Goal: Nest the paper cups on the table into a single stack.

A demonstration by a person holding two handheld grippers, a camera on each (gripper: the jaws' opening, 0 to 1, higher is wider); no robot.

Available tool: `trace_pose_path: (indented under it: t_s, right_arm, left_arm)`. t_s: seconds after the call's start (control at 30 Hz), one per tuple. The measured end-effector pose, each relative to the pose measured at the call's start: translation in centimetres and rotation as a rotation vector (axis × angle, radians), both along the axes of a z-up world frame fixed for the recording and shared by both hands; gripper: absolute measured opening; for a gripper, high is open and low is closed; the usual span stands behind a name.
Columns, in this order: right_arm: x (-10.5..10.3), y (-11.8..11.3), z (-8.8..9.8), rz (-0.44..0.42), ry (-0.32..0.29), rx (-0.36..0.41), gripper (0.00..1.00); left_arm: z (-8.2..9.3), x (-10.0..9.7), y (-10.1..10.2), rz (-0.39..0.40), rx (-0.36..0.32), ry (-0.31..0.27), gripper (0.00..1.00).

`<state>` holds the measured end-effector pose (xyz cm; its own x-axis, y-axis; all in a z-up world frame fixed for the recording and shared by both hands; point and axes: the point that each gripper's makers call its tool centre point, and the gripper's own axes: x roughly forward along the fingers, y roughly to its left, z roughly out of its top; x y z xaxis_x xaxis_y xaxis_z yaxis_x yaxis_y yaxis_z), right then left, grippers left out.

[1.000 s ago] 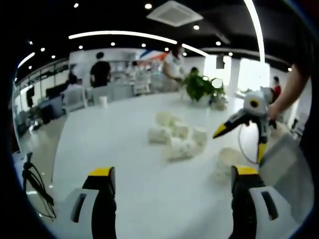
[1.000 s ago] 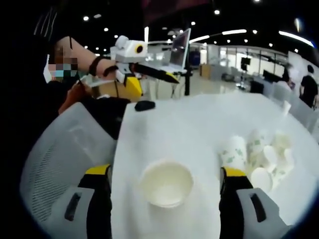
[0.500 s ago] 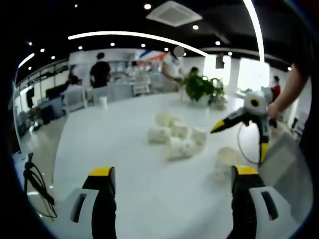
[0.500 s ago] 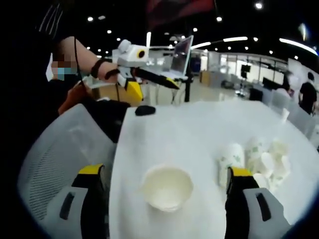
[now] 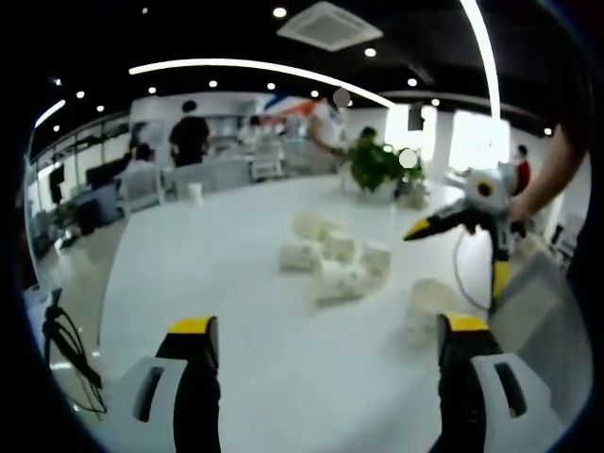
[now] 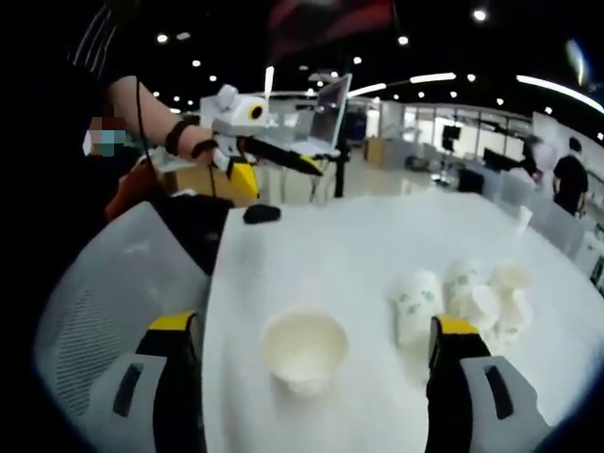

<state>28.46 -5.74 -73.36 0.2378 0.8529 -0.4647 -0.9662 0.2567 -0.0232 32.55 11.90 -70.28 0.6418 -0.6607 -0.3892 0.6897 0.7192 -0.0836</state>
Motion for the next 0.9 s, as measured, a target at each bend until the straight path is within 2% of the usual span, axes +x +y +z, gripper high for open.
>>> trace_pose_path:
  t_s: [0.4,0.9]
  right_arm:
    - [0.1,-3.0,1.8,-0.033,-0.034,0.019,1.0]
    - [0.6,-6.9,2.3,-0.106,-0.065,0.032,1.0]
  left_arm:
    - [0.1,-0.1,-0.7,-0.017,0.004,0.002,0.96]
    - [0.3,-0.1,-1.1,-0.03,0.003,0.003,0.96]
